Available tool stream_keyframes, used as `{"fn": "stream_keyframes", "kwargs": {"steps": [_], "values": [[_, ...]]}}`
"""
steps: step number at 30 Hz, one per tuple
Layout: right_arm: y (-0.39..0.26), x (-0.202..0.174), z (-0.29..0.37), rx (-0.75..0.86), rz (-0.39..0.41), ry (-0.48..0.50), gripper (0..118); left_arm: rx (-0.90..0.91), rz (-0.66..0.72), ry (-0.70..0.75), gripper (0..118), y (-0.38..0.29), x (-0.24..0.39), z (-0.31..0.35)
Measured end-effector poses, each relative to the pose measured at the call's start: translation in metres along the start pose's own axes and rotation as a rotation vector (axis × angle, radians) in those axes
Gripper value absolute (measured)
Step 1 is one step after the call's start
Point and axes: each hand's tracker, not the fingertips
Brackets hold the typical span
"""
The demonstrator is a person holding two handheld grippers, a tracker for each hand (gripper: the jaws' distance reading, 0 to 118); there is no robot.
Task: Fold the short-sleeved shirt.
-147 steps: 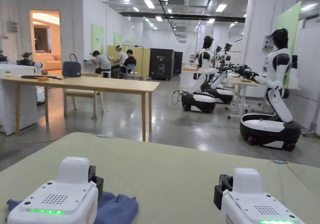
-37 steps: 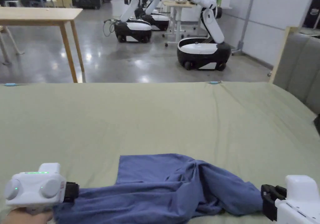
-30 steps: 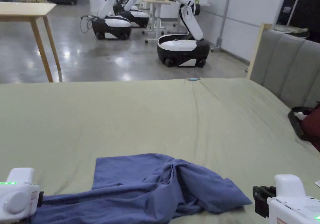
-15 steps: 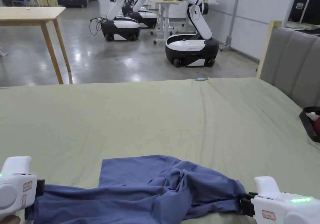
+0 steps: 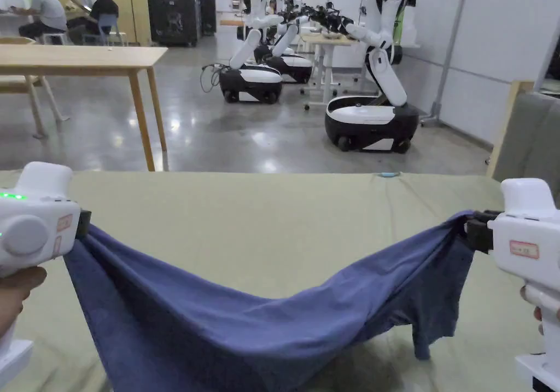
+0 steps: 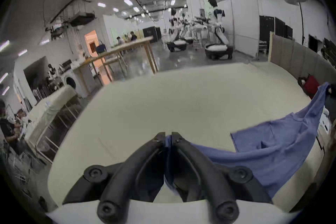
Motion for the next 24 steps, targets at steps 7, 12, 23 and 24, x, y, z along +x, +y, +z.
{"fn": "stream_keyframes", "kwargs": {"steps": [7, 12, 23, 24], "values": [[0.122, 0.001, 0.020, 0.211, -0.049, -0.063, 6, 0.169, 0.058, 0.088, 5, 0.104, -0.061, 0.017], [0.188, 0.010, 0.025, 0.287, -0.100, -0.077, 6, 0.276, 0.144, 0.111, 5, 0.160, -0.092, 0.018], [0.161, -0.005, -0.051, 0.205, -0.105, -0.095, 6, 0.193, 0.164, 0.165, 5, 0.131, -0.093, -0.084], [0.149, -0.007, -0.063, 0.176, -0.110, -0.096, 6, 0.171, 0.143, 0.177, 5, 0.118, -0.087, -0.096]]}}
